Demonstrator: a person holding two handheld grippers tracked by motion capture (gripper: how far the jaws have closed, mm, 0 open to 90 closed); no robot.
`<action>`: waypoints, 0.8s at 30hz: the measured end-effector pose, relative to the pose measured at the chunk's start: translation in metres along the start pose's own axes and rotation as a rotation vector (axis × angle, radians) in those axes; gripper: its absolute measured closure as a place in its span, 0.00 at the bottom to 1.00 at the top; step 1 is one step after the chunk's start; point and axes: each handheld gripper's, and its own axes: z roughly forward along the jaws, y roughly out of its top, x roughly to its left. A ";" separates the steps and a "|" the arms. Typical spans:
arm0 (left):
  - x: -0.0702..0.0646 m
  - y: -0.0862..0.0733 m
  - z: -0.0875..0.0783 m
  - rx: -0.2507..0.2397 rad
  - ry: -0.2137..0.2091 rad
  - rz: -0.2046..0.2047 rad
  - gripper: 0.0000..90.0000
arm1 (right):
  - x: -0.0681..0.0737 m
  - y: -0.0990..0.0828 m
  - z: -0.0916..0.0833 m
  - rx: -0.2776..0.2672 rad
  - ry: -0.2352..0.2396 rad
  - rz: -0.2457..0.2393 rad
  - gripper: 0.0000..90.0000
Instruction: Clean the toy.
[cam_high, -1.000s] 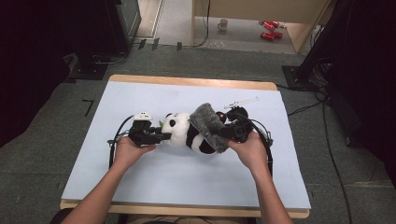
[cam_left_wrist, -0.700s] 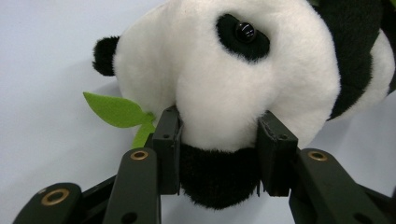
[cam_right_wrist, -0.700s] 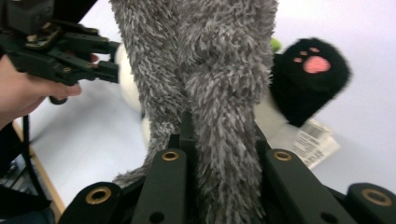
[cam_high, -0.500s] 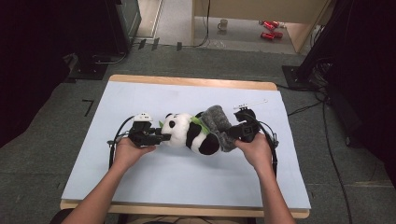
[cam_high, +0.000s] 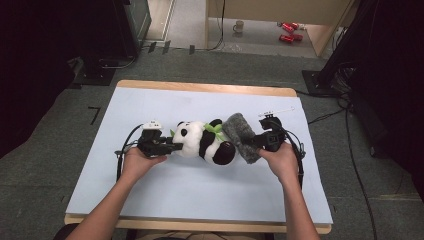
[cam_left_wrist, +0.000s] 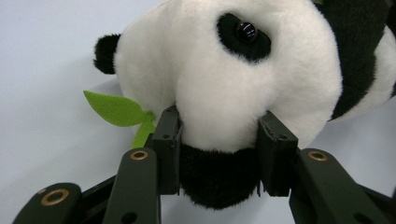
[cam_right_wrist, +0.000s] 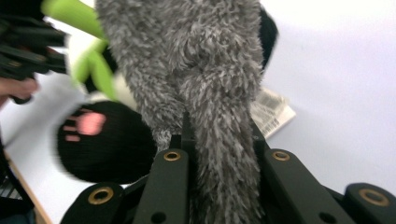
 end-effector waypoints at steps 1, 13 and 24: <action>0.000 0.000 0.000 -0.001 0.002 0.000 0.65 | 0.003 0.001 -0.003 -0.007 0.003 -0.006 0.87; -0.001 0.000 0.000 0.001 0.004 0.002 0.65 | 0.054 0.015 -0.023 -0.054 0.066 -0.130 0.87; -0.003 0.000 0.000 0.006 0.009 0.015 0.64 | 0.058 0.010 0.009 0.010 0.068 -0.147 0.87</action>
